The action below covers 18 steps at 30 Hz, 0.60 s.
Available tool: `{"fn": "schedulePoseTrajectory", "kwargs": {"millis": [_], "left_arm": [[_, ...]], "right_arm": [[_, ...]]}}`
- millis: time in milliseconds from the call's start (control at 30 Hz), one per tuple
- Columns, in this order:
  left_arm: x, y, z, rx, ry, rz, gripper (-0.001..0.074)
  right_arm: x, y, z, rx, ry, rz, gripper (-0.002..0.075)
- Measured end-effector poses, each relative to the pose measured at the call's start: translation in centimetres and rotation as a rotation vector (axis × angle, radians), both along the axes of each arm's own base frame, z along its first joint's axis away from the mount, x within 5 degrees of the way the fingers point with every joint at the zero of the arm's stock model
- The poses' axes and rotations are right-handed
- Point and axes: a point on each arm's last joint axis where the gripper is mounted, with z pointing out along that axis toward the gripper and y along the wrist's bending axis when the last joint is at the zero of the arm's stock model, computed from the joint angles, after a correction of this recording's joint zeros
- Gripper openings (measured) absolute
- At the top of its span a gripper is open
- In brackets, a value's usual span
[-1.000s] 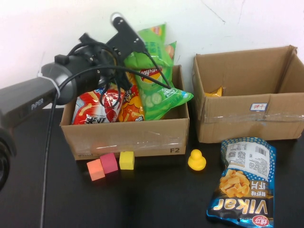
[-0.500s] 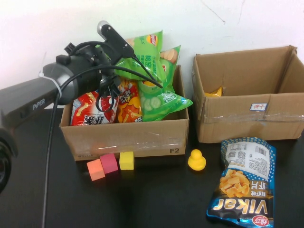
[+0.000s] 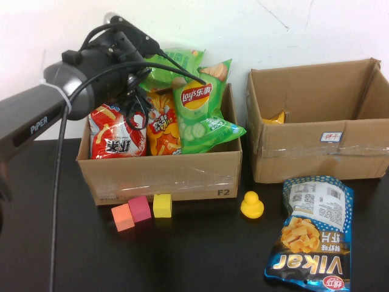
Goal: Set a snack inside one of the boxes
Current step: Place the potato chip in the potato chip box
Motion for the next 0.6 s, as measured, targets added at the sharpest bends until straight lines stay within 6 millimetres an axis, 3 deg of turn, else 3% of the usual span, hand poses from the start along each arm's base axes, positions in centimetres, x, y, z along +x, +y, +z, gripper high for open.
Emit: {"fn": "schedulePoseTrajectory", "kwargs": {"millis": [200, 400, 500, 600], "left_arm": [[-0.8, -0.4, 0.2, -0.032, 0.060, 0.004, 0.0545], [-3.8, -0.9, 4.8, -0.146, 0.094, -0.120, 0.0529], [-6.2, -1.7, 7.0, -0.256, 0.166, -0.259, 0.0445], [-8.1, -2.4, 8.8, -0.352, 0.205, -0.381, 0.0283]], "right_arm": [[0.0, 0.0, 0.0, 0.004, 0.001, -0.002, 0.0000], [0.1, 0.2, 0.2, 0.026, 0.000, -0.005, 0.0000], [0.3, 0.2, 1.0, 0.002, 0.029, 0.027, 0.0000], [0.6, 0.4, 2.1, -0.001, 0.032, 0.044, 0.0000]]}}
